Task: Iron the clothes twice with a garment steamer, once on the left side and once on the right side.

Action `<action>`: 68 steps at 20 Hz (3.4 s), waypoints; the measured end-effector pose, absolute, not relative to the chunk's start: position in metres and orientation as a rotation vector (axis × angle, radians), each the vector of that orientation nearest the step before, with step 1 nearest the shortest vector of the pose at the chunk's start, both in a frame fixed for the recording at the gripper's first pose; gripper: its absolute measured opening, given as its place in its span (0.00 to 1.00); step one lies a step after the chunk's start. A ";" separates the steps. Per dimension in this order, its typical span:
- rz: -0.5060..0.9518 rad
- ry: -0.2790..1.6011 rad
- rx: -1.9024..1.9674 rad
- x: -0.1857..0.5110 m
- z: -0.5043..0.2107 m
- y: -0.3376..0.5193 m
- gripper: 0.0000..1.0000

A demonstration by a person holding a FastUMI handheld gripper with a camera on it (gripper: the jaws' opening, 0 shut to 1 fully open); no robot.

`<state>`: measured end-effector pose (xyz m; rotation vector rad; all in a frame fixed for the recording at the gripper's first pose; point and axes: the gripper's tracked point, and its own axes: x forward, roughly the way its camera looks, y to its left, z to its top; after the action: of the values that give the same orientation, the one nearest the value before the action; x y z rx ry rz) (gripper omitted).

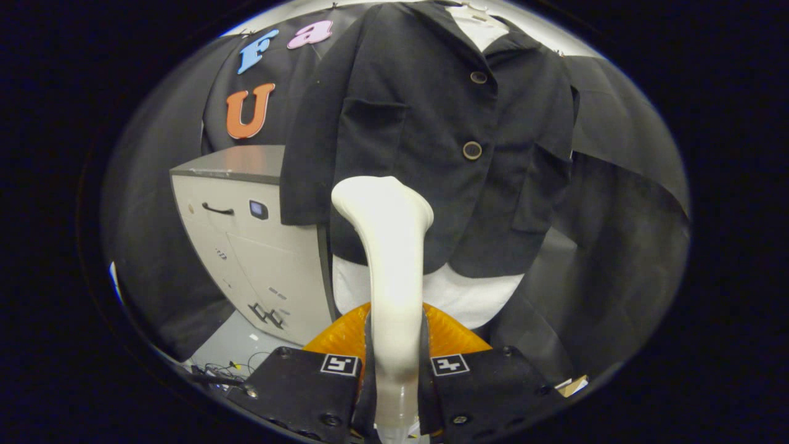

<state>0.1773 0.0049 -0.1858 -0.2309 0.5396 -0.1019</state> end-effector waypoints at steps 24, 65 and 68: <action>-0.111 0.231 -0.120 0.152 0.017 -0.040 0.29; -0.247 0.191 -0.045 0.204 0.081 -0.136 0.30; -0.251 0.230 -0.054 0.199 0.060 -0.137 0.29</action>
<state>0.1991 -0.1371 0.0597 -0.0535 0.2304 -0.2505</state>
